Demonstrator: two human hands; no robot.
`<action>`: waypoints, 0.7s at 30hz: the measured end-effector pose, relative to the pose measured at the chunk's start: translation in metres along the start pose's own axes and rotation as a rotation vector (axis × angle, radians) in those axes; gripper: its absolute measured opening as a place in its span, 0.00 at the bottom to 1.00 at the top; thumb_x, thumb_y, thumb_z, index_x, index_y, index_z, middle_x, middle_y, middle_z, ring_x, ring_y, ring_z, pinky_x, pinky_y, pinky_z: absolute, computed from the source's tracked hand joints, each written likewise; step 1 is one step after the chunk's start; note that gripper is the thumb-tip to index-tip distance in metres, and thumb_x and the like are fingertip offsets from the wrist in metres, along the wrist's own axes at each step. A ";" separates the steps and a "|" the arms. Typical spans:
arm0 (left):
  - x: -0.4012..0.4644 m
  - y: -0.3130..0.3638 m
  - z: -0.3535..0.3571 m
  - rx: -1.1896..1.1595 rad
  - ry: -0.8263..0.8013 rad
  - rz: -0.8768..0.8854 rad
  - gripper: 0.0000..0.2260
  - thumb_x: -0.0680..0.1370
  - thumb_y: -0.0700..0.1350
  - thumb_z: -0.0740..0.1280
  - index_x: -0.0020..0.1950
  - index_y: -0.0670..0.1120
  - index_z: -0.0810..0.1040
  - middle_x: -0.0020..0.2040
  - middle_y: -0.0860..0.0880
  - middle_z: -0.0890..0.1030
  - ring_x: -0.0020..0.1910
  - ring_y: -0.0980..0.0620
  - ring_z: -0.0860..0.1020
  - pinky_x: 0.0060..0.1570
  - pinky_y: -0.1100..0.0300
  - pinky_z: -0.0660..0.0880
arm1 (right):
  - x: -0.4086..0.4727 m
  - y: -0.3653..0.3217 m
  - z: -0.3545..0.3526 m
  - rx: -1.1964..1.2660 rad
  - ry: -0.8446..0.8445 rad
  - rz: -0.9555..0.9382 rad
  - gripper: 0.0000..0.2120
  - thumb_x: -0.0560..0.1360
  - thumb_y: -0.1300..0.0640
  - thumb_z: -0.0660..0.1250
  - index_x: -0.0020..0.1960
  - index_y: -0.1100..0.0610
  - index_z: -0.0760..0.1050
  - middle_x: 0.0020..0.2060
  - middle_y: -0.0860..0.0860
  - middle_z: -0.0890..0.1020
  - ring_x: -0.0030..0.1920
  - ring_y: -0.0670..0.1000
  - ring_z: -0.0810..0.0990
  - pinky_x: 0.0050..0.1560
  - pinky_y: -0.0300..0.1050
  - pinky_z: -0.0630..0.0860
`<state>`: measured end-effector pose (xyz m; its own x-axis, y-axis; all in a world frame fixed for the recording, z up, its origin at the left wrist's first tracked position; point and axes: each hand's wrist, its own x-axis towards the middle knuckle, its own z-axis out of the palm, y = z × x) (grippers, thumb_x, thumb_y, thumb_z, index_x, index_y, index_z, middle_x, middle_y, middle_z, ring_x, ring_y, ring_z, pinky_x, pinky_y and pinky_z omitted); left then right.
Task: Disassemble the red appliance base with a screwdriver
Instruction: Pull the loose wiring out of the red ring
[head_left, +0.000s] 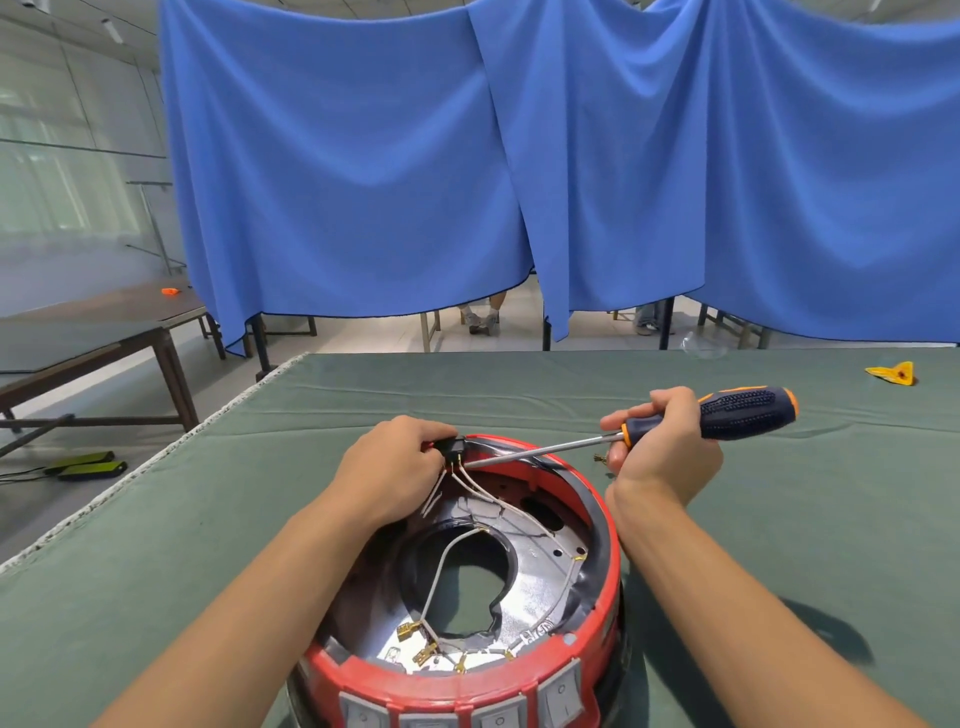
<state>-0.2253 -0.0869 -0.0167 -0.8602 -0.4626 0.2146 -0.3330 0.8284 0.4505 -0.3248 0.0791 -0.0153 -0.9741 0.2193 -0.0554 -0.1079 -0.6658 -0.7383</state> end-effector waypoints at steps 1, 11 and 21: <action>0.000 0.000 0.000 -0.003 0.002 0.002 0.20 0.75 0.39 0.59 0.63 0.54 0.78 0.62 0.53 0.79 0.63 0.49 0.74 0.63 0.53 0.70 | -0.001 0.001 0.000 0.000 0.004 0.004 0.13 0.69 0.60 0.62 0.27 0.61 0.66 0.19 0.57 0.76 0.15 0.51 0.60 0.18 0.33 0.57; 0.000 -0.001 0.001 -0.017 0.010 0.000 0.18 0.76 0.40 0.59 0.63 0.53 0.78 0.62 0.53 0.79 0.62 0.49 0.74 0.62 0.53 0.71 | 0.000 -0.003 -0.004 -0.075 -0.079 0.003 0.13 0.70 0.59 0.62 0.28 0.60 0.68 0.20 0.56 0.77 0.16 0.51 0.63 0.19 0.34 0.59; -0.003 0.002 -0.002 -0.046 0.009 -0.012 0.19 0.75 0.39 0.59 0.62 0.54 0.78 0.61 0.54 0.79 0.62 0.50 0.74 0.61 0.53 0.71 | -0.011 -0.043 0.016 -0.788 -0.670 -0.027 0.11 0.72 0.47 0.68 0.36 0.54 0.76 0.17 0.47 0.67 0.17 0.46 0.61 0.20 0.34 0.58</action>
<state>-0.2226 -0.0848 -0.0145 -0.8524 -0.4759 0.2168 -0.3256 0.8074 0.4921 -0.3123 0.0944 0.0279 -0.9103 -0.3752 0.1748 -0.2053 0.0425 -0.9778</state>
